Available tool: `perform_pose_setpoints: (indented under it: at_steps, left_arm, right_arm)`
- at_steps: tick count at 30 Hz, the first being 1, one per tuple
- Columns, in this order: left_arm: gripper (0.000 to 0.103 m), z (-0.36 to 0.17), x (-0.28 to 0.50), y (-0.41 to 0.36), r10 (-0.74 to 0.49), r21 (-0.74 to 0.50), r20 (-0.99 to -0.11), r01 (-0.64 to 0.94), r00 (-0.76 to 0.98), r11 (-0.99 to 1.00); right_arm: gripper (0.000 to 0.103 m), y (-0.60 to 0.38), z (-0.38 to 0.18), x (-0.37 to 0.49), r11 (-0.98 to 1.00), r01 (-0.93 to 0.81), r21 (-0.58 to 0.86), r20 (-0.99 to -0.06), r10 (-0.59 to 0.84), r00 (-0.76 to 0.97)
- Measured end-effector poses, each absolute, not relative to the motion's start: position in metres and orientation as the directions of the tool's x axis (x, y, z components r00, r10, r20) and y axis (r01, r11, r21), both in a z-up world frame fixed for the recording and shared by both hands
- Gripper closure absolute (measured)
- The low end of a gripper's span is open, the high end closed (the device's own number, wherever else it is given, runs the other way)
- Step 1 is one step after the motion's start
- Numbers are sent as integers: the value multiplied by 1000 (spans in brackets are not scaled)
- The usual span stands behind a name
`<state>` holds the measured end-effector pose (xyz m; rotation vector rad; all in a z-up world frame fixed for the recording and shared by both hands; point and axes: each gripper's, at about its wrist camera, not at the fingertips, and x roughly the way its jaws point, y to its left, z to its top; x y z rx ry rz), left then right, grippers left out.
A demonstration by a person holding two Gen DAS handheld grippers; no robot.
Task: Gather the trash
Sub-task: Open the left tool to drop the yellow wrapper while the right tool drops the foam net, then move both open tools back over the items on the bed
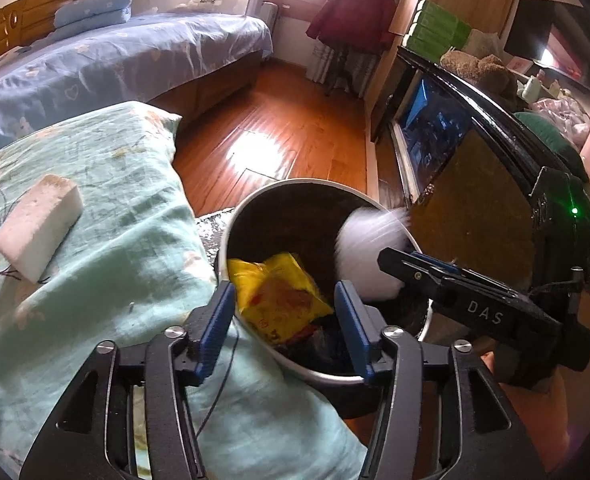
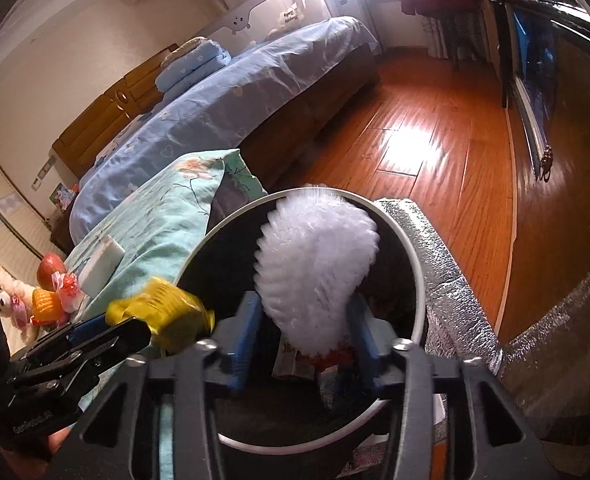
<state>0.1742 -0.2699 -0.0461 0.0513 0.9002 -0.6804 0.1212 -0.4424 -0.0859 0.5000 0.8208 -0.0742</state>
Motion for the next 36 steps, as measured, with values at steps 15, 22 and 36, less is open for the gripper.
perform_pose_setpoints:
  at_steps: [15, 22, 36]
  left_arm:
    - [39, -47, 158, -184, -477, -273, -720, 425, 505, 863]
    - [38, -46, 156, -131, -423, -280, -709, 325, 565, 903]
    - [38, -55, 159, -37, -322, -295, -712, 150, 624, 944]
  right_arm:
    - [19, -405, -73, 114, 882, 206, 424, -685, 164, 709]
    - [19, -364, -66, 120, 895, 134, 427, -677, 218, 703]
    - [17, -282, -65, 146, 915, -4, 404, -687, 306, 659]
